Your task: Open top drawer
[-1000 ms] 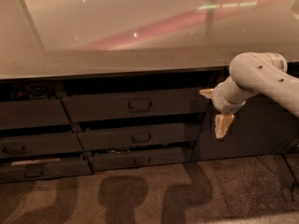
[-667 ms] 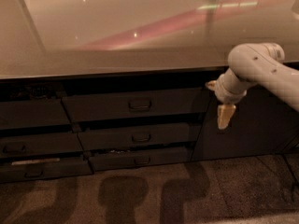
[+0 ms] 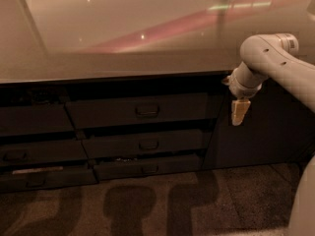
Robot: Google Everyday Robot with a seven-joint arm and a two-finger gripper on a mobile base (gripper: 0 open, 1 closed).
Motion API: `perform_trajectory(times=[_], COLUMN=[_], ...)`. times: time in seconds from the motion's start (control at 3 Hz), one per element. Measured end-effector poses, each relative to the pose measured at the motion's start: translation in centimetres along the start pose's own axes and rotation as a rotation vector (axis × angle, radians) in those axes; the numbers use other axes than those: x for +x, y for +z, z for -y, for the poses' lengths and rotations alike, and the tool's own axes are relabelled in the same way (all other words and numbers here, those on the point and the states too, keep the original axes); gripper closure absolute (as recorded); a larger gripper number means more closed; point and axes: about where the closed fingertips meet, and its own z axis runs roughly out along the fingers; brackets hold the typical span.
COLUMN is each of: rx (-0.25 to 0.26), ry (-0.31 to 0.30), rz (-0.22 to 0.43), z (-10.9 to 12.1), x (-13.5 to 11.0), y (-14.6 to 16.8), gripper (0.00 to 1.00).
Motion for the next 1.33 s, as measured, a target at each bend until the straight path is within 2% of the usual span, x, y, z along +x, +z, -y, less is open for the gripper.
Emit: perform_trajectory(times=[0.67,1.0,1.33], rx=[-0.042,-0.102,-0.102], ry=[-0.003,-0.080,-0.080], rz=[-0.032,-0.102,-0.102], z=[-0.1,0.5,0.5], x=[-0.3,-3.2,-3.2], y=[1.5,4.7,4.7], gripper=[0.00,0.00,0.00])
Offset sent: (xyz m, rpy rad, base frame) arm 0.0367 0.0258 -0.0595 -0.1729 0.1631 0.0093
